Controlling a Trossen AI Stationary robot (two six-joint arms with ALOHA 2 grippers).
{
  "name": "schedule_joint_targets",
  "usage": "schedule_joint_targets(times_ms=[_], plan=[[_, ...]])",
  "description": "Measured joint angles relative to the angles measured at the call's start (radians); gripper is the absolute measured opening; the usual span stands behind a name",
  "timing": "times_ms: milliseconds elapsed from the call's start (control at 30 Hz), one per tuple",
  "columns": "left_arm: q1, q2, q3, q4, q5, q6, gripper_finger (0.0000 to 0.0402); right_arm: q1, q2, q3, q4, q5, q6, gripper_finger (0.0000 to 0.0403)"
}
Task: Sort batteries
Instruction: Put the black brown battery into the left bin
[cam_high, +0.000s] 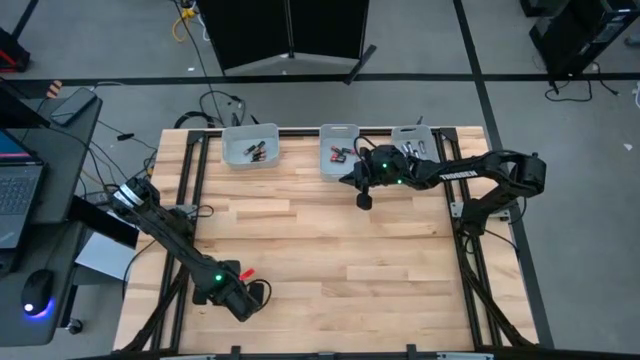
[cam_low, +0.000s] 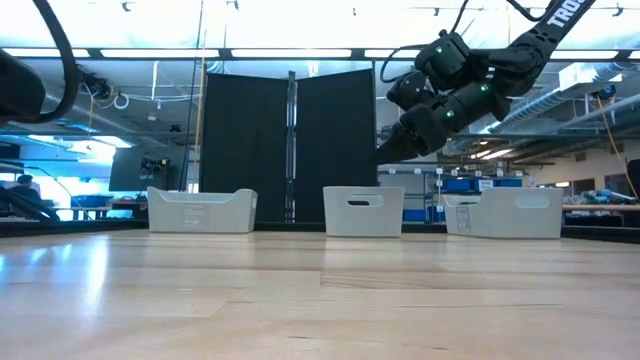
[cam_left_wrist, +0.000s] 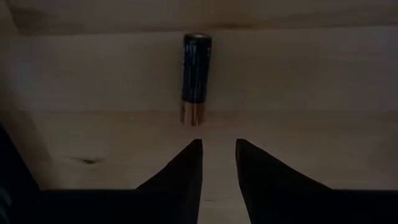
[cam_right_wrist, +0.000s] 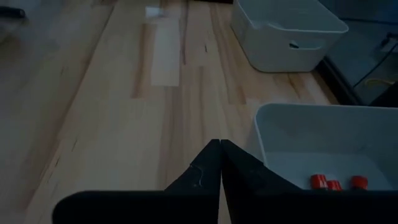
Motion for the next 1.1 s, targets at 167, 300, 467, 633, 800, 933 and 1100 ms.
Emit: schedule_joint_targets(times_ms=[167,300,467,633,800,933,1100], plan=[[0.0,0.0,0.0,-0.009,-0.003,0.002,0.0134,0.0,0.0,0.001,0.007,0.0,-0.023,0.002],[-0.002,-0.001,0.0,-0.057,-0.009,0.005,0.0161,0.0,0.0,0.001,0.012,0.0,-0.023,0.0015],[-0.002,-0.001,0.0,-0.061,-0.047,0.024,0.0178,0.0,0.0,0.001,0.009,-0.001,-0.022,0.0016],[-0.007,-0.002,-0.046,-0.015,-0.069,0.006,0.0178,0.0,0.0,0.001,0.005,-0.001,-0.015,0.0022],[-0.008,-0.001,-0.086,0.046,-0.078,0.004,0.0177,0.0,0.0,0.001,0.001,-0.001,-0.015,0.0016],[-0.009,-0.002,-0.096,0.067,-0.094,0.055,0.0163,0.0,0.0,0.001,0.001,-0.001,-0.014,0.0013],[-0.006,-0.002,-0.096,0.07,-0.097,0.143,0.012,0.0,0.0,0.001,0.011,-0.001,-0.014,0.002]])
